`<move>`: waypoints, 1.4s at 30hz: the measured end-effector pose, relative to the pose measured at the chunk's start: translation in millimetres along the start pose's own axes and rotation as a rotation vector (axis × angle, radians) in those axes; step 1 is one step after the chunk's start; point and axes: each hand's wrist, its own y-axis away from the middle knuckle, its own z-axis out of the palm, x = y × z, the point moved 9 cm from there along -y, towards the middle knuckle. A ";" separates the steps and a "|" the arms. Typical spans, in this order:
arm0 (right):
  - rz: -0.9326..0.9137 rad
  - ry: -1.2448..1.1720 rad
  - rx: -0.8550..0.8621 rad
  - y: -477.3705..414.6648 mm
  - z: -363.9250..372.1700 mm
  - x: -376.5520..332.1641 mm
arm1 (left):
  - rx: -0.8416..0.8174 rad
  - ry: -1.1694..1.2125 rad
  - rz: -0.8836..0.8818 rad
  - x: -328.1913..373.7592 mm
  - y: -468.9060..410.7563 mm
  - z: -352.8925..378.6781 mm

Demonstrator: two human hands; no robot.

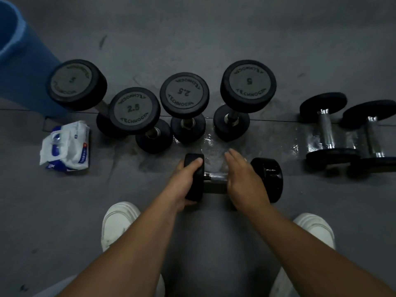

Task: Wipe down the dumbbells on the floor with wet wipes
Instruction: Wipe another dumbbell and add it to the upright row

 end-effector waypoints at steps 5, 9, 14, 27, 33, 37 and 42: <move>-0.024 0.100 0.104 6.6 -44.9 22.3 | 0.083 -0.147 0.272 24.4 35.7 24.7; 0.066 0.146 0.140 27.9 -89.8 49.0 | 0.163 -0.436 0.388 48.8 73.0 58.8; 0.202 0.226 0.159 62.7 -144.6 72.3 | 0.141 -0.957 0.505 72.5 124.1 141.4; 0.151 0.515 -0.315 98.3 -241.9 125.5 | 0.121 -1.662 0.868 32.6 186.8 278.4; 0.106 0.496 -0.083 117.4 -234.9 144.4 | 0.082 -1.730 0.864 26.8 178.3 278.7; 0.036 0.464 0.098 130.9 -217.1 159.7 | -0.002 -1.818 0.893 29.9 170.8 283.7; 0.109 0.349 0.168 139.4 -175.6 177.2 | -0.086 -1.911 0.950 34.3 167.0 287.1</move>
